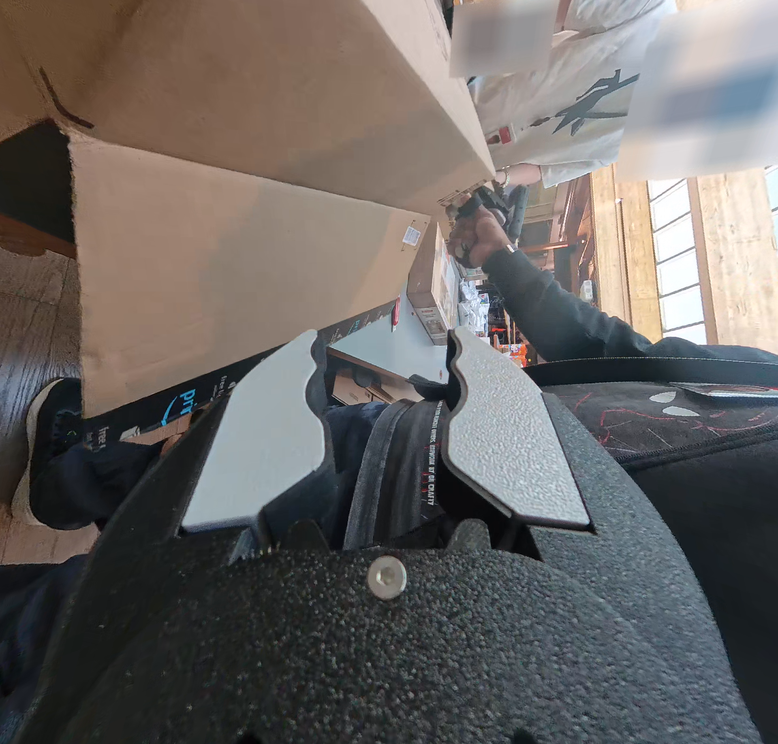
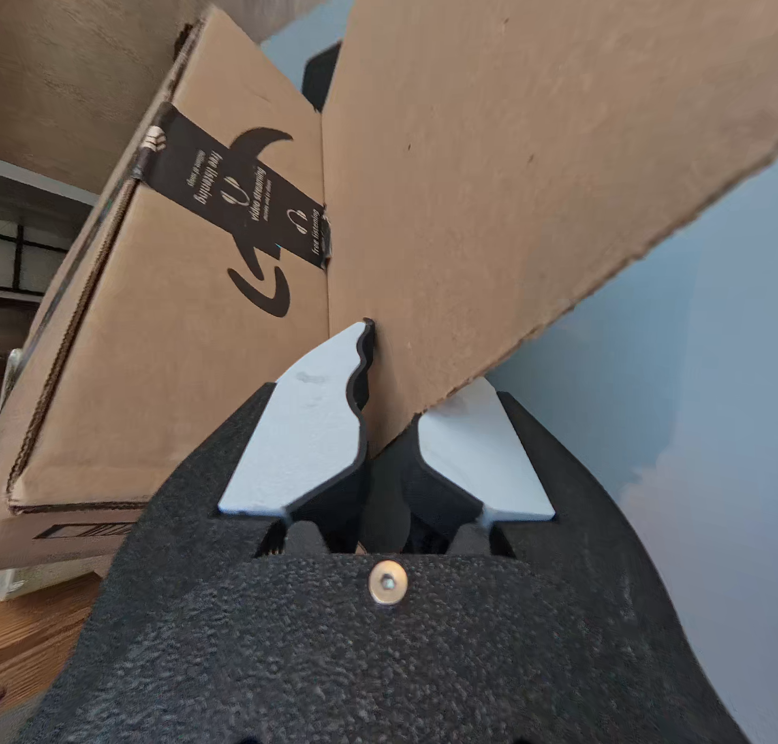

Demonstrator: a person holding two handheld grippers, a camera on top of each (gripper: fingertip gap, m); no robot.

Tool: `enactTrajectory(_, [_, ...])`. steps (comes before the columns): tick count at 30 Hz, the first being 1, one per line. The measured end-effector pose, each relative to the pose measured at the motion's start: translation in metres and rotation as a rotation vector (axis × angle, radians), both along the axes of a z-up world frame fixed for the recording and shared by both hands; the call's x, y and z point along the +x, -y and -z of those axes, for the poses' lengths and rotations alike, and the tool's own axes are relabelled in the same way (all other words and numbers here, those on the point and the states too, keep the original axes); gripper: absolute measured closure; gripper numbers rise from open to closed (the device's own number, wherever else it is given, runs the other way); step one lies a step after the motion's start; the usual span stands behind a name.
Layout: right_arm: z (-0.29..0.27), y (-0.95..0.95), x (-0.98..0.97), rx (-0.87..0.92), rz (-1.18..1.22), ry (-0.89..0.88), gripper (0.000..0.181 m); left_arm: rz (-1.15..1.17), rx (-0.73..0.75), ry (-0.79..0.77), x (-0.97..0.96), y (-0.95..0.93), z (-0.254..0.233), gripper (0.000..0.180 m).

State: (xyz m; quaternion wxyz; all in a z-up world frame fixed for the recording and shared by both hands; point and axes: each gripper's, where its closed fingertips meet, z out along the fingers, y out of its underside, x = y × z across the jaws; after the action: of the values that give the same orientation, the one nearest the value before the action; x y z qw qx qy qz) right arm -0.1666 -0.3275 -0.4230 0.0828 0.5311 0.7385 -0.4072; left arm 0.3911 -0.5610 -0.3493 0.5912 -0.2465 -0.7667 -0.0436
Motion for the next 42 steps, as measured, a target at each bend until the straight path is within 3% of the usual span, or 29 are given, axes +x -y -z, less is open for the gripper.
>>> enactTrajectory(7, [0.057,-0.038,0.039,-0.046,0.112,0.197,0.155,0.075,-0.108,0.005,-0.027,0.013,-0.018,0.125])
enactTrajectory(14, [0.093,-0.070,0.080,-0.009,0.098,0.355,0.134,0.259,-0.358,0.072,-0.085,0.026,-0.032,0.123])
enactTrajectory(19, [0.085,-0.090,0.100,0.149,-0.106,0.197,0.115,0.476,-0.612,0.193,-0.146,0.016,0.002,0.116])
enactTrajectory(25, [0.052,-0.146,0.129,0.394,-0.291,-0.127,0.117,0.816,-0.856,0.474,-0.161,-0.013,0.079,0.114])
enactTrajectory(29, [0.067,-0.205,0.151,0.549,-0.262,-0.157,0.117,0.886,-1.035,0.527,-0.160,-0.014,0.093,0.116])
enactTrajectory(34, [0.097,-0.214,0.168,0.598,-0.243,-0.063,0.113,0.930,-1.024,0.500,-0.156,-0.022,0.090,0.102])
enactTrajectory(39, [0.124,-0.197,0.168,0.699,-0.250,-0.001,0.116,0.917,-0.940,0.489,-0.163,-0.024,0.080,0.101])
enactTrajectory(41, [0.137,-0.198,0.174,0.767,-0.277,0.039,0.123,0.883,-0.929,0.444,-0.171,-0.027,0.072,0.101])
enactTrajectory(42, [0.139,-0.196,0.174,0.771,-0.275,0.029,0.136,0.871,-0.935,0.423,-0.174,-0.028,0.068,0.101])
